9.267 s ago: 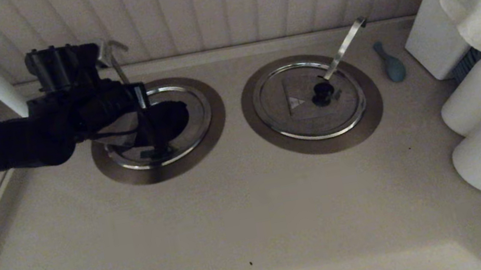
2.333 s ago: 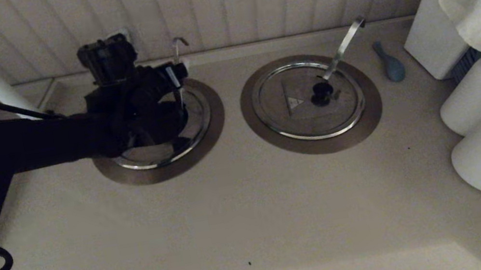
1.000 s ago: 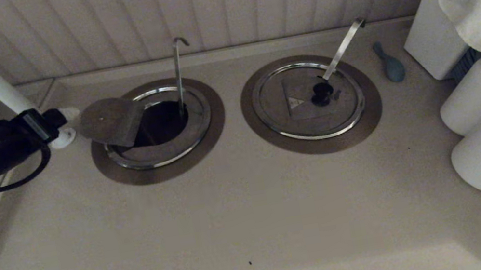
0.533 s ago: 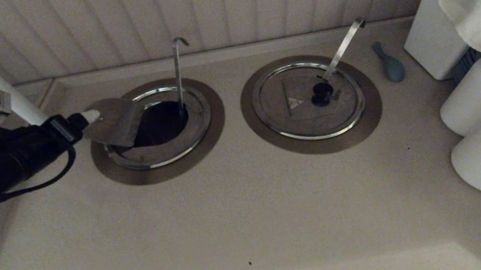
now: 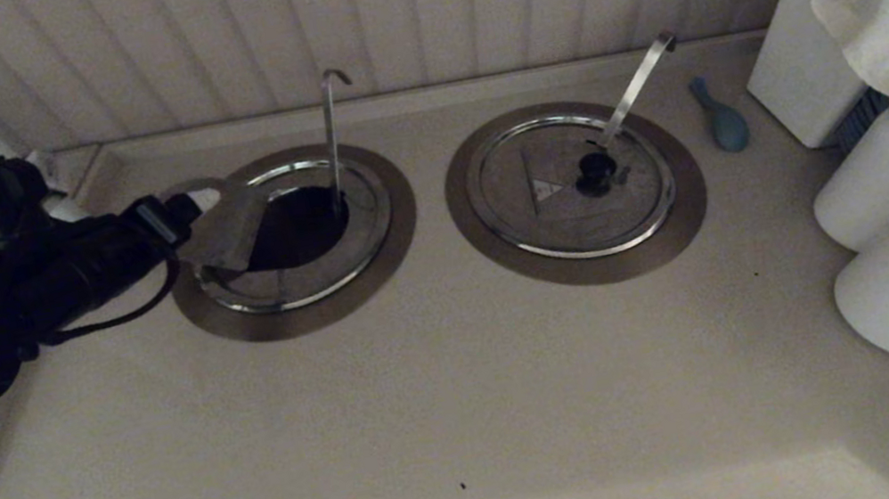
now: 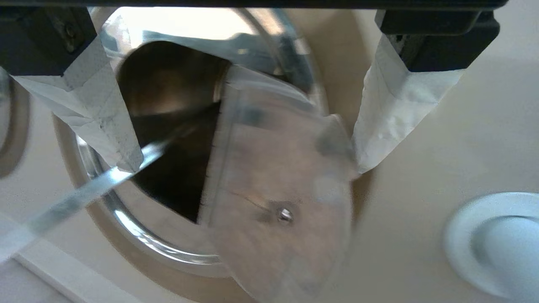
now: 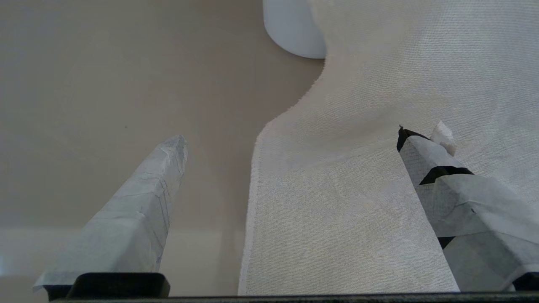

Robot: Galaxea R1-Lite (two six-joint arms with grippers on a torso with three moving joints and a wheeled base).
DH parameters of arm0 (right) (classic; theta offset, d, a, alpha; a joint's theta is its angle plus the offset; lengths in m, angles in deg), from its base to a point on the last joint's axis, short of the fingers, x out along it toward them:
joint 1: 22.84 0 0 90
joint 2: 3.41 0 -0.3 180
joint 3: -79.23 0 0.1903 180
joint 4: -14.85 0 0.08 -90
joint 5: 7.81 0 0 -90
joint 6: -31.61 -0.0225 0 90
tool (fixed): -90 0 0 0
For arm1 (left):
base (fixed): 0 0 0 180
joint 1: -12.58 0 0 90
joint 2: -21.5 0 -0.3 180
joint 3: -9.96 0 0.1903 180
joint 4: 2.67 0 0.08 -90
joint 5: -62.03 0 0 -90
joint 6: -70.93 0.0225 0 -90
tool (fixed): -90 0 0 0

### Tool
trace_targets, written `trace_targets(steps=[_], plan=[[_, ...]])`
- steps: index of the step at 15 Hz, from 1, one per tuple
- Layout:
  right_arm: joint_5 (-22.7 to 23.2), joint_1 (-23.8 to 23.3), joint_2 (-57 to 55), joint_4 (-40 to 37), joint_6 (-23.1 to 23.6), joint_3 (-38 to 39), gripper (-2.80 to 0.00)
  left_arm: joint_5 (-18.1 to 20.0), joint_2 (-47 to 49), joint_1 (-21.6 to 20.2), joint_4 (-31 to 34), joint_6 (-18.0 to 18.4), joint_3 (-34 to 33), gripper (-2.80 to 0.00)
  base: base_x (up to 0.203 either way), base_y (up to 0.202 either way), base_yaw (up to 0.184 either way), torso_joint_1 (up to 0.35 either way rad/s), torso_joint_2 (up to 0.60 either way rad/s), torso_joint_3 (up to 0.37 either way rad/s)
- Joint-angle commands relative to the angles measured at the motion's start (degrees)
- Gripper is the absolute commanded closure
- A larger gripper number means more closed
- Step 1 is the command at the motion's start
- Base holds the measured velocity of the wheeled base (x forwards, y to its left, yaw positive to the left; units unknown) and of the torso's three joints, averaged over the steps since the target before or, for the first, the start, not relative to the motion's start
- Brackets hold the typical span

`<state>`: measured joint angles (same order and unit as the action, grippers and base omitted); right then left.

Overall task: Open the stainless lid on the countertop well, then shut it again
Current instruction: Close the lid

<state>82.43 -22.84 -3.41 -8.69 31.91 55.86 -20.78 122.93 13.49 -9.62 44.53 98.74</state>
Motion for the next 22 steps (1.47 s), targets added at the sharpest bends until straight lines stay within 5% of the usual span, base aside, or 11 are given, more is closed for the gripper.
trace_targets(steps=[1,15,22], plan=[[0.02,0.00,-0.09,0.00,0.05,0.00,-2.80,0.02,0.17,0.70,-0.18,-0.60,0.59,-2.80,0.000,0.000,0.000,0.000,0.00,0.000],[0.02,0.00,-0.09,0.00,0.05,0.00,-2.80,-0.68,-8.22,13.17,3.42,-2.57,-0.61,-2.80,0.000,0.000,0.000,0.000,0.00,0.000],[0.02,0.00,0.00,0.00,0.05,0.00,-2.80,-0.77,-7.56,14.21,3.25,-2.25,-1.87,-2.80,0.000,0.000,0.000,0.000,0.00,0.000]])
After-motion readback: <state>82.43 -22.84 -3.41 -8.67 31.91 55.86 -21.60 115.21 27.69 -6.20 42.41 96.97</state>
